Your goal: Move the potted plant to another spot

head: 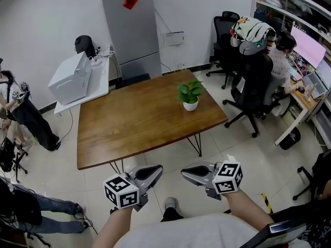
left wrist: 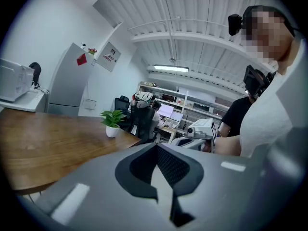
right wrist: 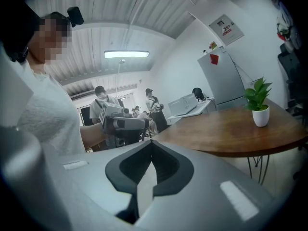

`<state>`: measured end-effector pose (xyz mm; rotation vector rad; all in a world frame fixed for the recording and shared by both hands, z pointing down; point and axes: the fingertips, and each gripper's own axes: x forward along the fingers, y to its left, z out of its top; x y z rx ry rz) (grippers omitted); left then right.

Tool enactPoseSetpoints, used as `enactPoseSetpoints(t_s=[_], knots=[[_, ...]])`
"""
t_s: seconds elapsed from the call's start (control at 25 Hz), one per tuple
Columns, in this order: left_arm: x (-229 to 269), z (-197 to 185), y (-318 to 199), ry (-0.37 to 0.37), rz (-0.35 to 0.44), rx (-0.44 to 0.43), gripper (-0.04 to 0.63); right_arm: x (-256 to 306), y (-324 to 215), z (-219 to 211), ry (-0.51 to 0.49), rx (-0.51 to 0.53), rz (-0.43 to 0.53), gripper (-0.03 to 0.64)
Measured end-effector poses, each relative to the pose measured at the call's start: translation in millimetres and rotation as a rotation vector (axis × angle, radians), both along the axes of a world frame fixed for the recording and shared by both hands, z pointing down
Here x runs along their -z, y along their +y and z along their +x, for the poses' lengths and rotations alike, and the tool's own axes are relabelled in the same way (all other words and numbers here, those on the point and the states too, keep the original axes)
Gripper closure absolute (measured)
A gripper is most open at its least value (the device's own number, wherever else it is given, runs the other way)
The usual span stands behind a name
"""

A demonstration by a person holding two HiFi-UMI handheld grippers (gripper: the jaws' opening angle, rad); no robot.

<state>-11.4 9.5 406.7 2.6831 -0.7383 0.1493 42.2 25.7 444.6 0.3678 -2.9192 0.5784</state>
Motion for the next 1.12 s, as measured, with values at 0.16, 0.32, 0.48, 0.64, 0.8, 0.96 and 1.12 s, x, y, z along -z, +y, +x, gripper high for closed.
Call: enactPoseSetpoints(t_s=[0.16, 0.32, 0.48, 0.64, 0.8, 0.96, 1.12], knots=[[-3, -15, -69, -0.003, -0.010, -0.018, 0.607, -5, -66, -7, 0.005, -0.039, -0.011, 0.612], [-1, -26, -144, -0.002, -0.013, -0.048, 0.607, -5, -138, -16, 0.004, -0.075, -0.018, 0.612], [-2, -30, -205, -0.012, -0.012, -0.079, 0.607, -5, -194, -23, 0.009, -0.096, -0.019, 0.612], [-11, -29, -244, -0.011, -0.020, -0.112, 0.607, -10, -233, -26, 0.018, -0.115, -0.018, 0.612], [-21, -19, -258, -0.022, -0.042, -0.131, 0.607, -18, -252, -17, 0.026, -0.117, -0.028, 0.612], [-20, 1, -278, -0.028, -0.046, -0.112, 0.608, -21, -276, 7, 0.023, -0.107, -0.039, 0.612], [-23, 14, -287, -0.016, -0.053, -0.089, 0.609, -29, -286, 23, 0.037, -0.098, -0.042, 0.612]])
